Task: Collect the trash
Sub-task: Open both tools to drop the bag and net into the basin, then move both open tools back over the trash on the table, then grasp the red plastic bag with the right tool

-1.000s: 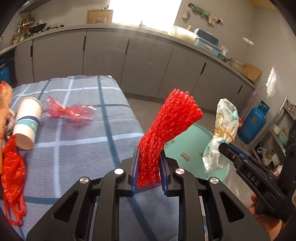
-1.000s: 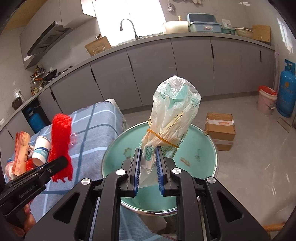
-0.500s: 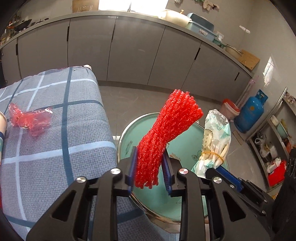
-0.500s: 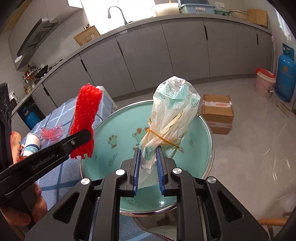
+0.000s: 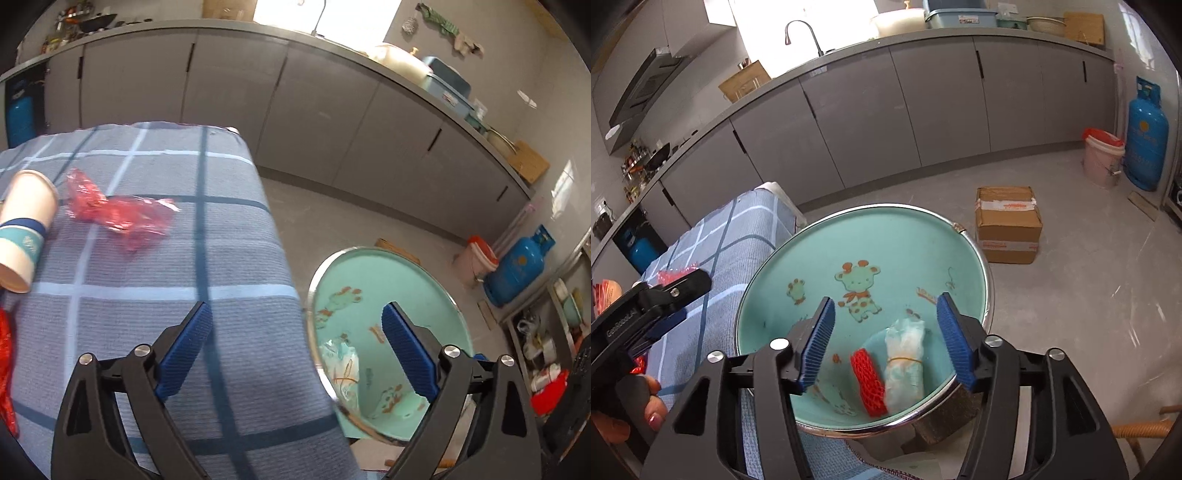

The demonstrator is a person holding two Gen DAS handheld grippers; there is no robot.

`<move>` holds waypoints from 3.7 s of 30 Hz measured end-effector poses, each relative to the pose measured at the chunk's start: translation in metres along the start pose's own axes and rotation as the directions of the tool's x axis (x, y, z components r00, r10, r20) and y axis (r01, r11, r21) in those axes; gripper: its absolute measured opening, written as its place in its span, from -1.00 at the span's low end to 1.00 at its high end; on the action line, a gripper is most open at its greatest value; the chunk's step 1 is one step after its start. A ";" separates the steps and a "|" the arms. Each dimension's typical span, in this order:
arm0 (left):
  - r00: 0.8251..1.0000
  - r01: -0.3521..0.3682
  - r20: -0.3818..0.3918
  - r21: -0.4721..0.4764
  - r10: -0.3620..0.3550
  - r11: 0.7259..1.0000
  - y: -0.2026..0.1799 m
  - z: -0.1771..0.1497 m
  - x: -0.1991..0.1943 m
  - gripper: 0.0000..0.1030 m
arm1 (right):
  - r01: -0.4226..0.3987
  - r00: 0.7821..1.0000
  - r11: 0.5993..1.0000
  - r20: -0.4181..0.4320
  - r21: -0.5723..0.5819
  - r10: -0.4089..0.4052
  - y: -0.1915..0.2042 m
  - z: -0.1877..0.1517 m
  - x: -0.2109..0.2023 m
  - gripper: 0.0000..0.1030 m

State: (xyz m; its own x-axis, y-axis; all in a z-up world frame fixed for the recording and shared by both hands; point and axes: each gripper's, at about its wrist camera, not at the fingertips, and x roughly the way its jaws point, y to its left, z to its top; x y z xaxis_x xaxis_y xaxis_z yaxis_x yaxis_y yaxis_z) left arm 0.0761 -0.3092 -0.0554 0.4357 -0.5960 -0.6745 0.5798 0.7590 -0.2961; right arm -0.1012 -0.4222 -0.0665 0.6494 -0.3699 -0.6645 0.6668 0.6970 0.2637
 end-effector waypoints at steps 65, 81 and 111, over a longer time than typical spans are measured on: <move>0.873 -0.426 0.214 -0.104 0.439 0.898 0.262 -0.110 -0.213 0.82 | -0.268 0.963 0.898 -0.103 -0.350 0.248 0.222 -0.099 -0.024 0.64; 0.891 -0.383 0.216 -0.109 0.398 0.917 0.274 -0.120 -0.210 0.69 | -0.340 0.939 0.853 -0.186 -0.396 0.288 0.316 -0.126 -0.005 0.64; 0.942 -0.219 0.203 -0.234 0.268 0.947 0.286 -0.110 -0.208 0.69 | -0.315 0.949 0.810 -0.154 -0.495 0.275 0.277 -0.123 -0.002 -0.62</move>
State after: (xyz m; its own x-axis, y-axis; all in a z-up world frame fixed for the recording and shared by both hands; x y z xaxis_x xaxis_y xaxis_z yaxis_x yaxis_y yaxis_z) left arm 0.0755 0.0604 -0.0747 0.7056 -0.4109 -0.5772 0.2928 0.9110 -0.2906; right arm 0.0374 -0.1525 -0.0778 0.7434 -0.0646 -0.6657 0.1541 0.9851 0.0765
